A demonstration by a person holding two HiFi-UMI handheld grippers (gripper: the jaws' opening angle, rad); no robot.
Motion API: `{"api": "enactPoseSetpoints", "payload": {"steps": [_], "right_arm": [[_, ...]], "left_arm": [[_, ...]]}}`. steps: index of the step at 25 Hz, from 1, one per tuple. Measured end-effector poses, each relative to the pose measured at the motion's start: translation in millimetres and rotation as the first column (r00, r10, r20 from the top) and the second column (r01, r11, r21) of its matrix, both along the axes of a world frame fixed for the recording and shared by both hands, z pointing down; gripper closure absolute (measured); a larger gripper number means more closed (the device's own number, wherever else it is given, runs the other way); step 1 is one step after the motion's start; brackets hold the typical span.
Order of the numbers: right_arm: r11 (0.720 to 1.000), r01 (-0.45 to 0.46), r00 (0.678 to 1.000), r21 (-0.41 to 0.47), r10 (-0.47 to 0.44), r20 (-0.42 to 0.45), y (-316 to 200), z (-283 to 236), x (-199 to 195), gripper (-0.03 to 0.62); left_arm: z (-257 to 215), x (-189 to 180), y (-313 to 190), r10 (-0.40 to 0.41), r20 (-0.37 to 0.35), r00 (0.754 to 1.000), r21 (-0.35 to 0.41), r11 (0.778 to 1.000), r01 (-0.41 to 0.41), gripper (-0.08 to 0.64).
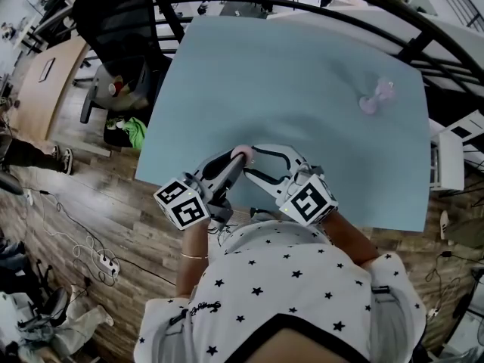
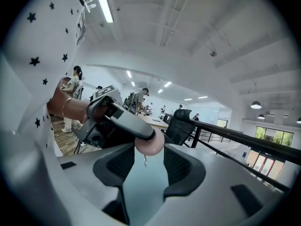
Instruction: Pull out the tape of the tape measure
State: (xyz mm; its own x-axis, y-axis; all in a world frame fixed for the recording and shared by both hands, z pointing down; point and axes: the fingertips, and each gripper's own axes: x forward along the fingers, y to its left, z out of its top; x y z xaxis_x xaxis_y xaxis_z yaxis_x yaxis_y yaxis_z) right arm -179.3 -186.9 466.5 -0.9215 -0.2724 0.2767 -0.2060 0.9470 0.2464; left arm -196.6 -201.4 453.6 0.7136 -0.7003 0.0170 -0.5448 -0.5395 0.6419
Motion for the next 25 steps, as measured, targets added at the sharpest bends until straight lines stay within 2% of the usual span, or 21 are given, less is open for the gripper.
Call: {"api": "enactPoseSetpoints", "payload": {"steps": [5, 15, 25], "right_arm": [[0.999, -0.033, 0.999, -0.021, 0.032, -0.017, -5.2, 6.4, 5.3, 0.426], [0.999, -0.042, 0.999, -0.02, 0.042, -0.019, -3.5, 6.9, 0.9, 0.586], [0.993, -0.086, 0.996, -0.082, 0.085, -0.015, -10.7, 14.7, 8.3, 0.591]], "left_arm": [[-11.9, -6.7, -4.5, -0.023, -0.008, 1.0, 0.023, 0.999, 0.023, 0.474], [-14.2, -1.7, -3.8, -0.023, -0.026, 0.999, 0.025, 0.999, 0.024, 0.474], [-15.0, -8.4, -3.4, -0.051, -0.002, 0.999, 0.037, 0.998, 0.051, 0.474]]}}
